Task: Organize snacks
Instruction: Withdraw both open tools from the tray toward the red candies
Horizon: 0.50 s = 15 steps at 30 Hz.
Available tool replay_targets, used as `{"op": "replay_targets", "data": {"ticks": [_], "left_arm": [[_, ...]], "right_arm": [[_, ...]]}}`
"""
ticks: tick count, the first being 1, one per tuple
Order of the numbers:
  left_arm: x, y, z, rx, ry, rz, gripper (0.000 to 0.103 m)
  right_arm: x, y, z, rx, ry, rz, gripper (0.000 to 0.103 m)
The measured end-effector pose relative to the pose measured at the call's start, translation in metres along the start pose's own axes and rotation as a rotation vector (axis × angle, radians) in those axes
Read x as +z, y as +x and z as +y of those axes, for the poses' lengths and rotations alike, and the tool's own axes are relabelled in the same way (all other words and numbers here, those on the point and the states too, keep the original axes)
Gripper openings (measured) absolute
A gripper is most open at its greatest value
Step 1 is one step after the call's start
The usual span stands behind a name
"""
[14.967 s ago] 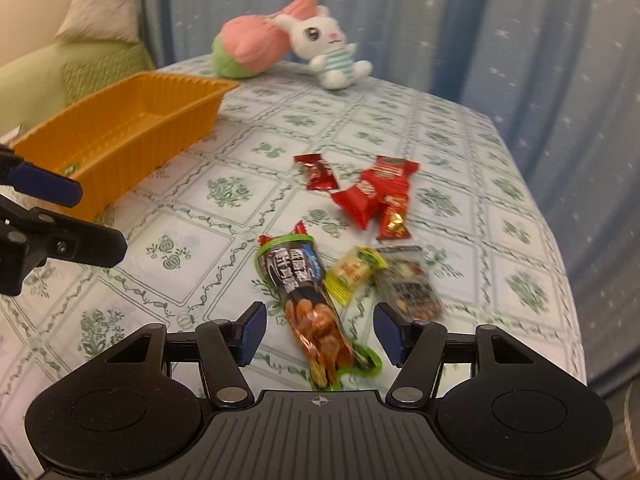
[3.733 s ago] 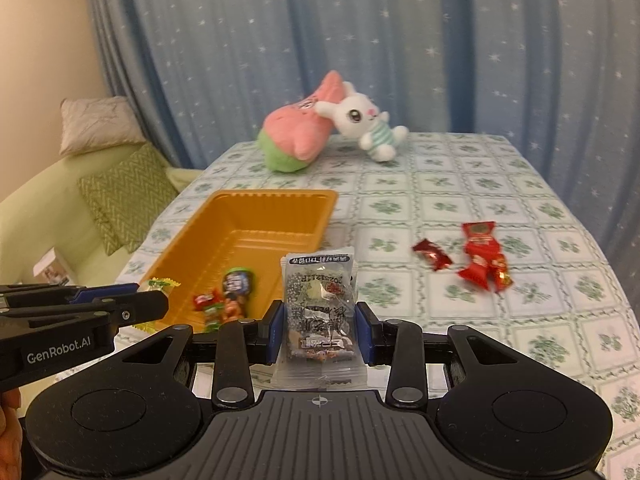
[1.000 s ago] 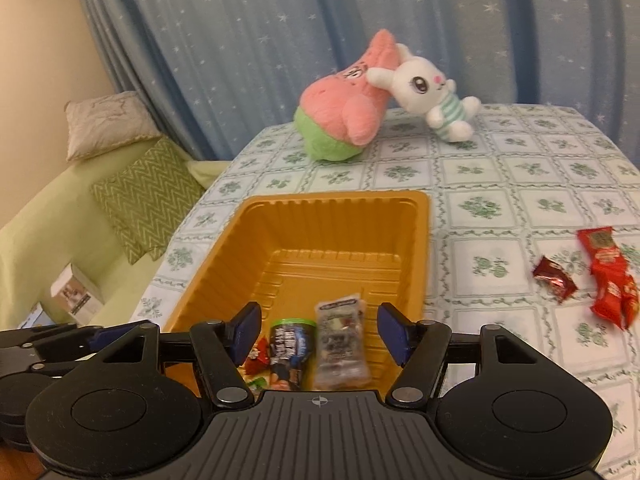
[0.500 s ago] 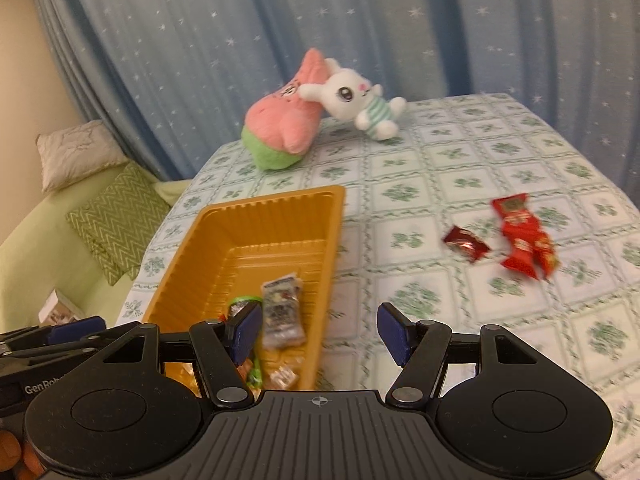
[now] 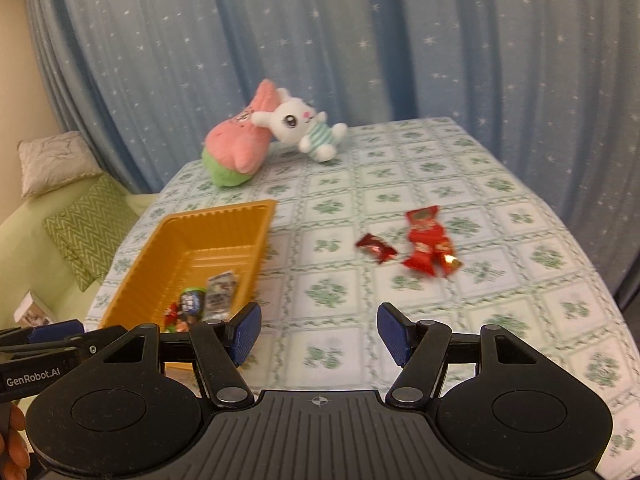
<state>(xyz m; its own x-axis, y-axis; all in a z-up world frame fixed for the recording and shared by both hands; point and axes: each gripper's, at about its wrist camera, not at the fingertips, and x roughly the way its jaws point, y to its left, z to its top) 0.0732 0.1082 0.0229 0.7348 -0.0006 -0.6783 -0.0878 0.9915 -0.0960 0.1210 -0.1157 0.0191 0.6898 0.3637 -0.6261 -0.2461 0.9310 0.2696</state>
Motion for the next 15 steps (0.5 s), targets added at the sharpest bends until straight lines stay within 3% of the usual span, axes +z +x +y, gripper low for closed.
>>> {"op": "replay_targets", "data": {"ticks": [10, 15], "left_arm": [[-0.002, 0.009, -0.039, -0.071, 0.025, 0.024, 0.086], [-0.001, 0.016, -0.058, -0.093, 0.041, 0.023, 0.087]], "right_arm": [[-0.009, -0.017, -0.051, -0.087, 0.063, -0.004, 0.064], [-0.009, -0.023, -0.066, -0.123, 0.064, -0.005, 0.064]]}}
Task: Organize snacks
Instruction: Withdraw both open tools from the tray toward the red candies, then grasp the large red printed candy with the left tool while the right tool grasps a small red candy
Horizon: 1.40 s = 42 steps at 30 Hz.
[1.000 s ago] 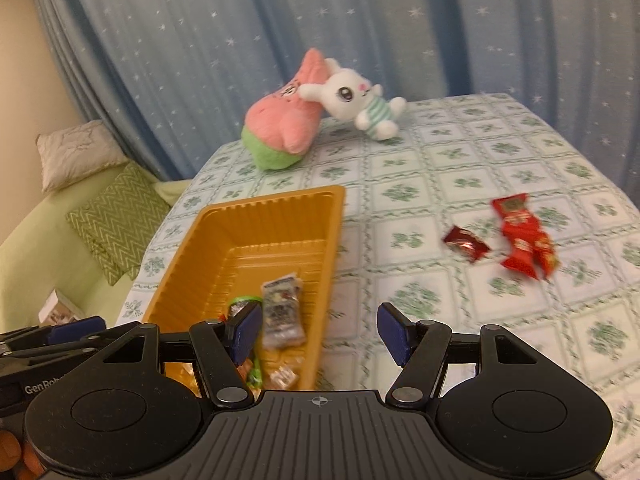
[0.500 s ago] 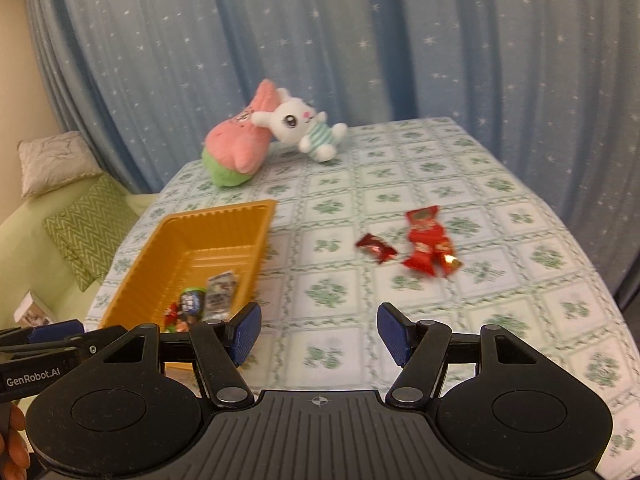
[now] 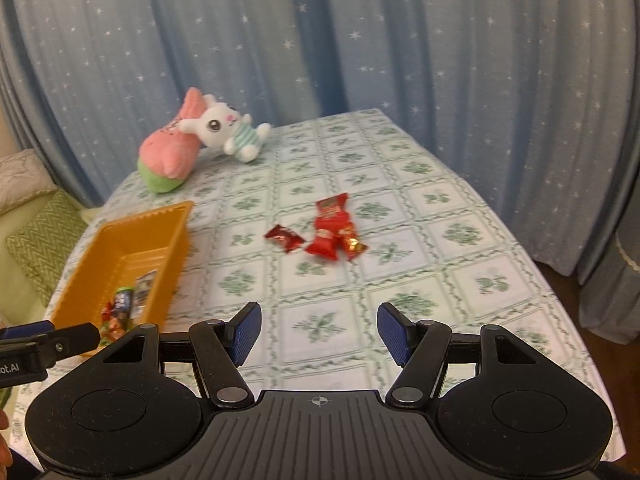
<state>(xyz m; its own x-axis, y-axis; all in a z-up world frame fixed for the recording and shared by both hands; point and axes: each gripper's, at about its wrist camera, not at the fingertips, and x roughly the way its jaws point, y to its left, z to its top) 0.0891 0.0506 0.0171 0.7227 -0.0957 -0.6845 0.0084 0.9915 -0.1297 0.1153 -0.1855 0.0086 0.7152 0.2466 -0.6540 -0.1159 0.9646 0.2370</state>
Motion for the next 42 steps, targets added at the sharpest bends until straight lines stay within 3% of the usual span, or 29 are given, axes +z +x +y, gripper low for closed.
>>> {"op": "replay_targets", "data": {"ticks": [11, 24, 42], "left_arm": [[0.01, 0.02, -0.035, -0.031, 0.063, -0.037, 0.089], [0.019, 0.055, -0.063, -0.006, 0.16, -0.059, 0.093], [0.046, 0.145, -0.061, 0.033, 0.142, 0.002, 0.093]], "right_arm": [[0.003, 0.005, -0.025, -0.03, 0.016, 0.007, 0.064], [0.005, 0.032, -0.049, -0.039, 0.039, 0.029, 0.064], [0.037, 0.134, -0.065, 0.06, -0.042, 0.001, 0.064]]}}
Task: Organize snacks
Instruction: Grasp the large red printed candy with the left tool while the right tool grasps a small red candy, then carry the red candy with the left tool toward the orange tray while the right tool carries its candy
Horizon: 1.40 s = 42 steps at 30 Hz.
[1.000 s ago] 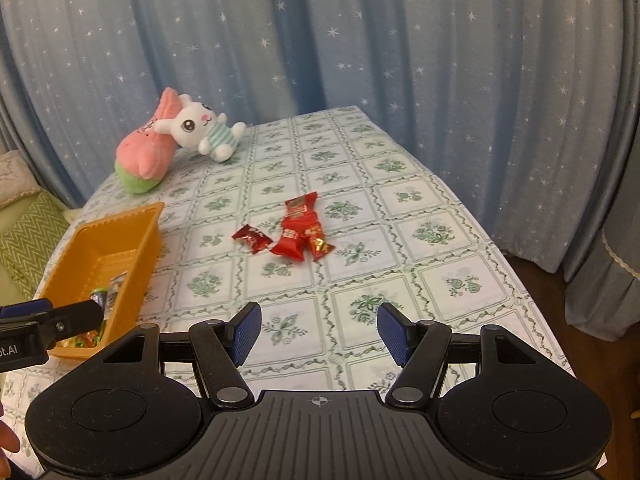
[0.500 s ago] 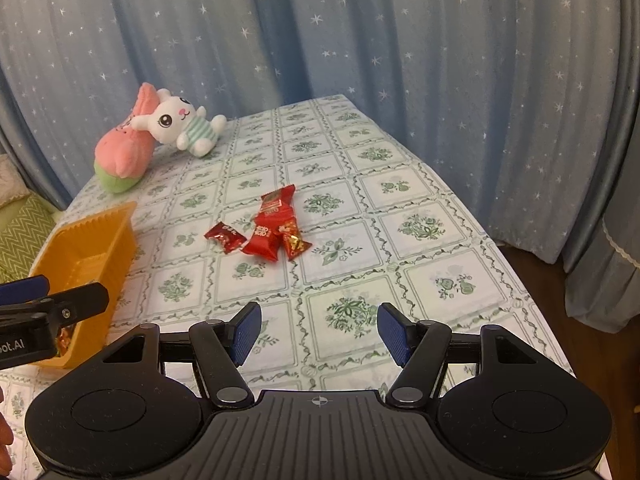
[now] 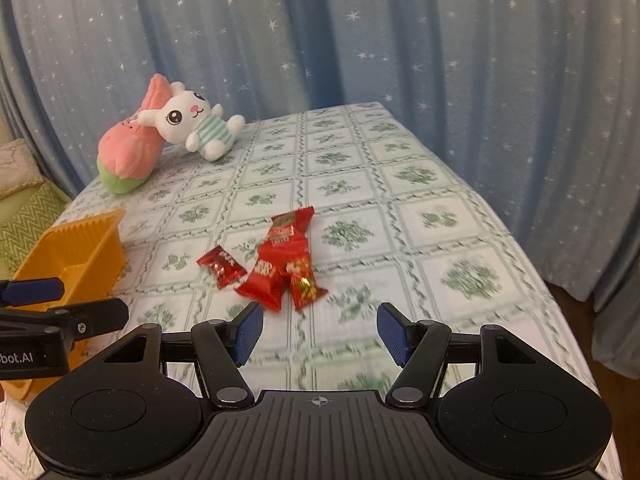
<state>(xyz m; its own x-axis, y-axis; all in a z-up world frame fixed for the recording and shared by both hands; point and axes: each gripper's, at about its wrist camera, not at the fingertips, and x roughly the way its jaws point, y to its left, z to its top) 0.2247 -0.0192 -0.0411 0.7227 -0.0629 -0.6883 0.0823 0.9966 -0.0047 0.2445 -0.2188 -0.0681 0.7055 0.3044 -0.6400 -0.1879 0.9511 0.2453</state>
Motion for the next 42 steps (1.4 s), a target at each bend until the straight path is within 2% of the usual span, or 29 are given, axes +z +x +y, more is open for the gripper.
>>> {"op": "replay_targets", "data": {"ticks": [3, 5, 9, 13, 15, 17, 24, 29, 33, 35, 42], "left_arm": [[0.004, 0.012, 0.002, 0.006, -0.004, 0.003, 0.093], [0.005, 0.019, 0.002, 0.007, -0.003, 0.008, 0.093], [0.007, 0.029, 0.002, -0.001, -0.003, 0.015, 0.093], [0.007, 0.033, 0.002, -0.002, -0.007, 0.017, 0.093], [0.007, 0.034, 0.001, -0.005, -0.007, 0.02, 0.093], [0.006, 0.035, -0.001, -0.014, -0.001, 0.021, 0.093], [0.008, 0.044, -0.018, -0.048, 0.012, 0.022, 0.092], [0.011, 0.064, -0.037, -0.086, 0.02, 0.017, 0.079], [0.015, 0.082, -0.05, -0.122, 0.03, 0.004, 0.074], [0.016, 0.092, -0.055, -0.115, 0.048, 0.009, 0.063], [0.012, 0.117, -0.067, -0.092, 0.117, 0.033, 0.04]], "right_arm": [[0.007, 0.02, -0.002, 0.013, -0.025, 0.01, 0.063], [0.01, 0.034, -0.002, 0.027, -0.057, 0.027, 0.053], [0.011, 0.061, 0.004, 0.047, -0.138, 0.067, 0.047], [0.009, 0.076, 0.007, 0.053, -0.186, 0.068, 0.041], [0.009, 0.083, 0.006, 0.058, -0.181, 0.074, 0.035], [0.01, 0.085, 0.005, 0.056, -0.172, 0.08, 0.021], [0.017, 0.058, -0.008, 0.015, -0.068, 0.038, 0.02], [0.017, 0.039, -0.033, -0.037, 0.067, 0.019, 0.02], [0.018, 0.032, -0.048, -0.064, 0.121, 0.028, 0.02], [0.019, 0.032, -0.052, -0.072, 0.128, 0.028, 0.02], [0.017, 0.032, -0.055, -0.068, 0.13, 0.038, 0.02]]}}
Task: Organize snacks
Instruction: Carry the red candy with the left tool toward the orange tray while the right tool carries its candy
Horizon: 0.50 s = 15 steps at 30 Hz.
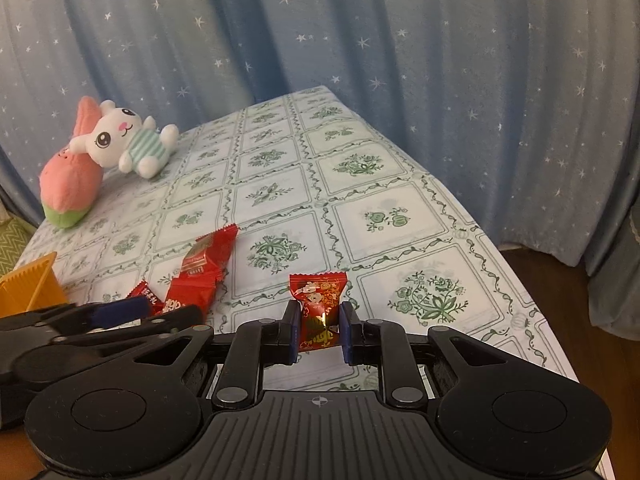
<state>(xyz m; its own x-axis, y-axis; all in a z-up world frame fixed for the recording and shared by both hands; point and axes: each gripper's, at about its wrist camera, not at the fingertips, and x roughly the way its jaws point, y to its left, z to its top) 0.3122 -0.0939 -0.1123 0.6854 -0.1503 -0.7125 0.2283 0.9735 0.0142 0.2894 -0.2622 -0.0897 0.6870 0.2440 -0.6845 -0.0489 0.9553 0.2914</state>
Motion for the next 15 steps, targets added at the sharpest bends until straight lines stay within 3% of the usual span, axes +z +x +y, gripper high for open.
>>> {"op": "replay_targets", "data": {"ticks": [3, 15], "left_arm": [[0.0, 0.003, -0.002, -0.009, 0.025, 0.005, 0.023], [-0.025, -0.061, 0.003, -0.018, -0.041, 0.001, 0.022]], "right_arm": [[-0.001, 0.002, 0.002, 0.006, -0.003, 0.008, 0.02], [-0.006, -0.008, 0.015, 0.026, -0.058, -0.015, 0.02]]}}
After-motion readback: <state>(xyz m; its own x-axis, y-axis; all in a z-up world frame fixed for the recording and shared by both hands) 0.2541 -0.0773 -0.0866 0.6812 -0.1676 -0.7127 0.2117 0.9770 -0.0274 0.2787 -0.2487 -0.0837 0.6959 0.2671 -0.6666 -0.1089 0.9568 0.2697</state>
